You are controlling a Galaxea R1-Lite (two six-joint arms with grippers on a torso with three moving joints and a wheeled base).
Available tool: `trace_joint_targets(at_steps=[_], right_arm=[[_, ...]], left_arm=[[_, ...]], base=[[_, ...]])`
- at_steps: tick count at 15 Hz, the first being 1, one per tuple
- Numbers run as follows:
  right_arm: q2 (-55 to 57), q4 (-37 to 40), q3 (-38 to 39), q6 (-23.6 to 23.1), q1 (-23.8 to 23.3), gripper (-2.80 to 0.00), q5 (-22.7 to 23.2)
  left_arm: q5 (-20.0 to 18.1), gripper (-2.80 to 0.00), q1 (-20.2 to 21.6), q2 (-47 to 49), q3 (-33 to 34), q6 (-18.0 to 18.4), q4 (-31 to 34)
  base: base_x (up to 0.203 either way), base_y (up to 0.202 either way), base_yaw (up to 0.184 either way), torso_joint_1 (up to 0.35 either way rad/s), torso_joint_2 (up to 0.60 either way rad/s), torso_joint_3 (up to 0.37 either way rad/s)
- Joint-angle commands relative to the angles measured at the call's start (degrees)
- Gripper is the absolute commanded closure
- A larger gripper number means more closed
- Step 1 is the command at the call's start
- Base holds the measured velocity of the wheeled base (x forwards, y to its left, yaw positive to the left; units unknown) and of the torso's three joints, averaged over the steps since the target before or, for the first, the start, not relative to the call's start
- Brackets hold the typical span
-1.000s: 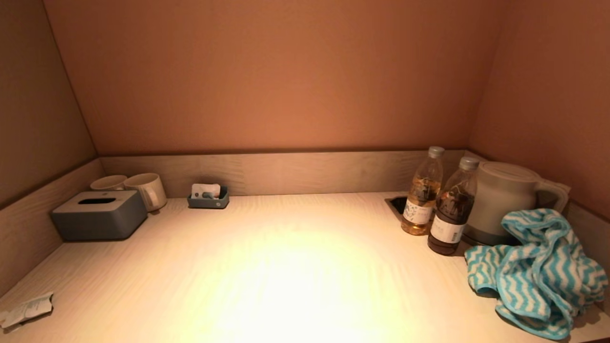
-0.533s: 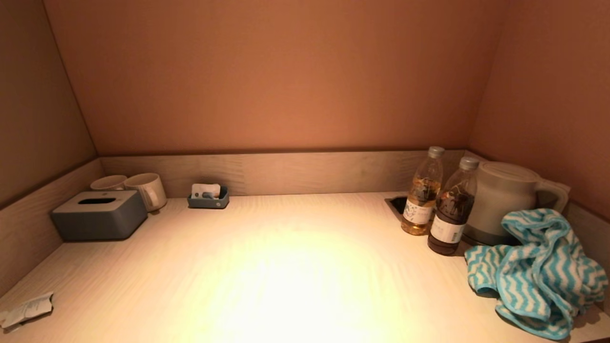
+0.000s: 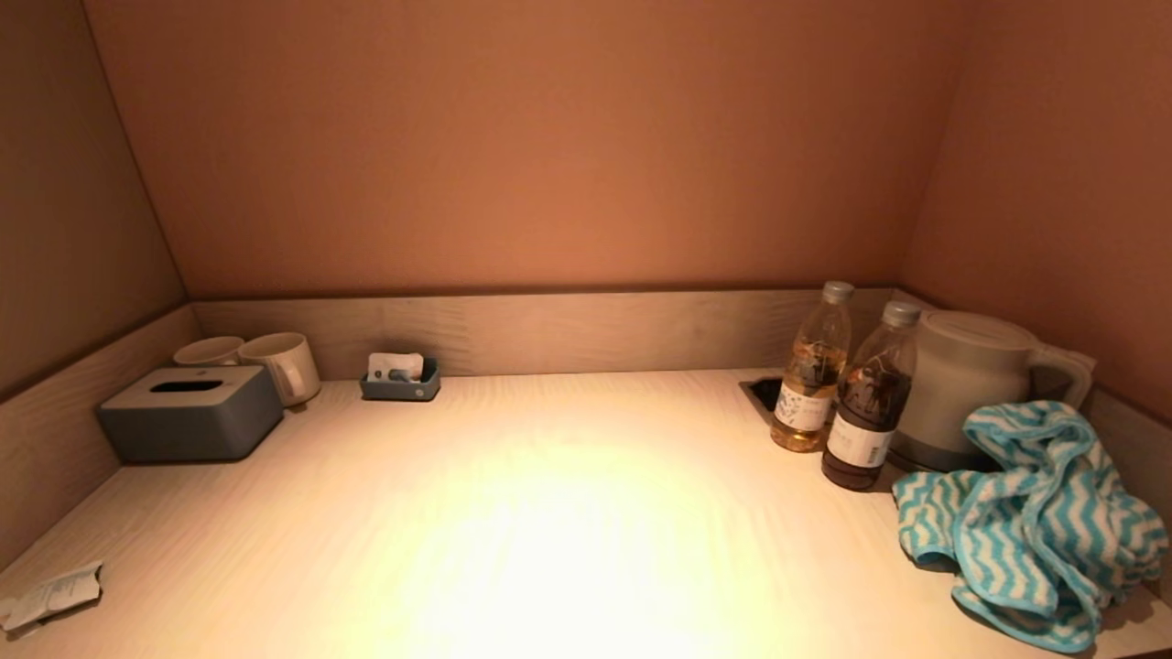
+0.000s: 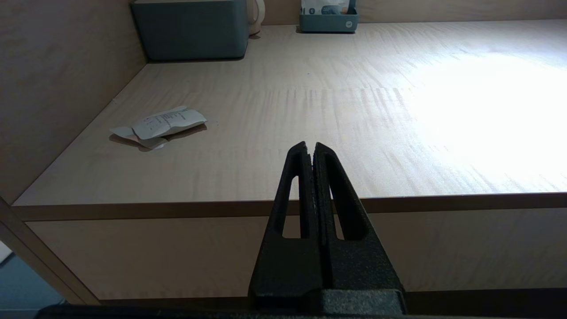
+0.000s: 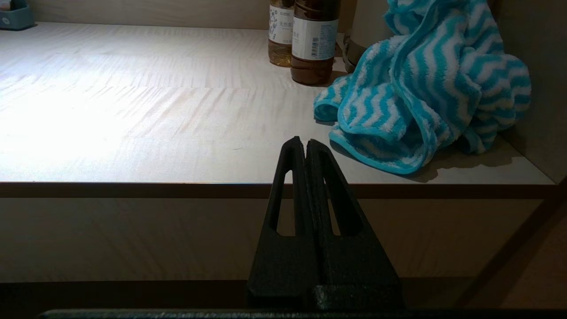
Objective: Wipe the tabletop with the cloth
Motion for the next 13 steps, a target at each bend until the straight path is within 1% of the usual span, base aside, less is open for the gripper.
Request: trace_joint_targets(at_steps=[1, 13], right_arm=[[0.06, 0.0, 0.0, -0.03, -0.03, 0.0, 0.0], [0.05, 0.0, 0.0, 0.49, -0.01, 0.0, -0.09]], left_arm=[[0.02, 0.0, 0.02, -0.02, 0.0, -0.04, 0.0], [-0.06, 0.0, 0.02, -0.02, 0.0, -0.04, 0.0]], base=[[0.0, 0.0, 0.0, 0.0, 0.0, 0.0], [0.0, 0.0, 0.0, 0.0, 0.0, 0.0]])
